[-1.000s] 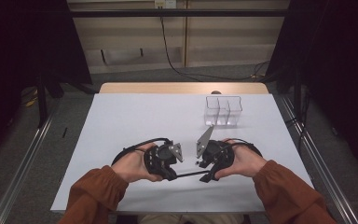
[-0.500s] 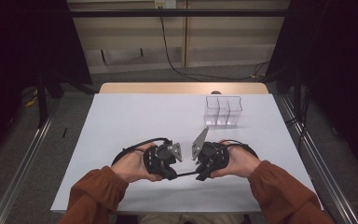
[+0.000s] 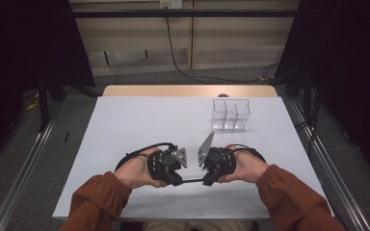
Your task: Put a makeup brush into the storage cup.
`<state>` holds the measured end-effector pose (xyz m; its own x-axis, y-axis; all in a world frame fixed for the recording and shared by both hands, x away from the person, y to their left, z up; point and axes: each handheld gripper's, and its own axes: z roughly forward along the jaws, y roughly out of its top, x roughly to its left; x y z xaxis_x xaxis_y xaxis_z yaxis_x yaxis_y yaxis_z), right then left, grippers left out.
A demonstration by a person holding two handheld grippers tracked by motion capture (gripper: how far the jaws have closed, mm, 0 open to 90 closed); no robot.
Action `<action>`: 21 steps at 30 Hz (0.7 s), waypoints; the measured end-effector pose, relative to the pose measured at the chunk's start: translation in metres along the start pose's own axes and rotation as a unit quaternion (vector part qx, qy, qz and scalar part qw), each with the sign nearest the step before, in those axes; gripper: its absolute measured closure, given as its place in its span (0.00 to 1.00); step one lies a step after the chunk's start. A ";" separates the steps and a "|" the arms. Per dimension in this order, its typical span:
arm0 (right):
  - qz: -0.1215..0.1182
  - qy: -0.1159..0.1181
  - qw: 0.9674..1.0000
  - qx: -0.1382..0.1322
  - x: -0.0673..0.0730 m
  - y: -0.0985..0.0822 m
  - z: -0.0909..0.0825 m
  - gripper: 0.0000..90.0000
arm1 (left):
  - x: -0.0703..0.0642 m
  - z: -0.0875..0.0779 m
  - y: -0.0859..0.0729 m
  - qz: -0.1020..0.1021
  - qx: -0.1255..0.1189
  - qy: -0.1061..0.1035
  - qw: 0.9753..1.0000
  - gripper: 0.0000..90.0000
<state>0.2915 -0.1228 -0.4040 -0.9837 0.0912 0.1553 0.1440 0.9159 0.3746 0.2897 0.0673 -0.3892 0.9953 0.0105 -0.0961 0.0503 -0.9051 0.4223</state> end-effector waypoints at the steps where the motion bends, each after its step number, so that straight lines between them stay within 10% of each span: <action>1: -0.001 0.001 1.000 0.001 0.000 0.000 0.000 0.93 | 0.000 0.000 0.000 -0.003 -0.005 0.000 1.000 0.93; 12: 0.004 0.004 1.000 -0.012 0.000 -0.004 -0.005 0.93 | 0.004 -0.001 -0.005 -0.022 -0.040 0.000 0.999 0.89; 21: 0.016 0.005 1.000 -0.017 -0.001 -0.007 -0.006 0.93 | 0.006 -0.007 -0.011 -0.046 -0.082 0.034 0.995 0.62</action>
<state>0.2924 -0.1320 -0.4010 -0.9773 0.1160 0.1773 0.1794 0.8985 0.4007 0.2958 0.0806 -0.3883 0.9889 0.1238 -0.0825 0.1487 -0.8180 0.5557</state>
